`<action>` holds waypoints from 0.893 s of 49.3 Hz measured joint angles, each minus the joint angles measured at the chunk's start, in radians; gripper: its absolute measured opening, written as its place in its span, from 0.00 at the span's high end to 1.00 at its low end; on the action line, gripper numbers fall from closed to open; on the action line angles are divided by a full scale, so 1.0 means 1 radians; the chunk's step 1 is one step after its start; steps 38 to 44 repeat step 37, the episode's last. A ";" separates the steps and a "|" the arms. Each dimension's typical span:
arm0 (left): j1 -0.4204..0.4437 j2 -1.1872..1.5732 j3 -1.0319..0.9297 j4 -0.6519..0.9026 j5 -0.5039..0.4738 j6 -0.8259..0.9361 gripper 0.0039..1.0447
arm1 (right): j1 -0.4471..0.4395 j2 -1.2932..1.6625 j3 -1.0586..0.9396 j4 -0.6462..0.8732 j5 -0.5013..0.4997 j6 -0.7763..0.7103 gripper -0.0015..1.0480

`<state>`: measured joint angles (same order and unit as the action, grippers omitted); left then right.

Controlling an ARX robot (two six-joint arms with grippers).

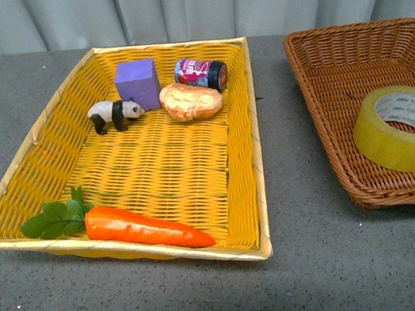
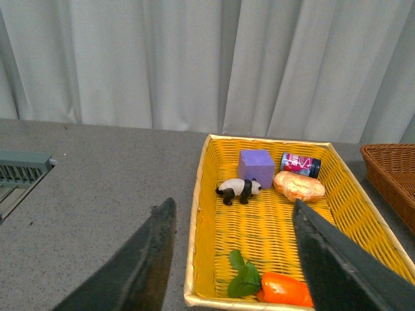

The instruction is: Move tape to another basket

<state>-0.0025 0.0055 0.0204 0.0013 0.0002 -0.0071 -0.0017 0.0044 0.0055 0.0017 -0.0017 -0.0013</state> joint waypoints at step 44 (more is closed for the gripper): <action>0.000 0.000 0.000 0.000 0.000 0.002 0.06 | 0.000 0.000 0.000 0.000 0.000 0.001 0.09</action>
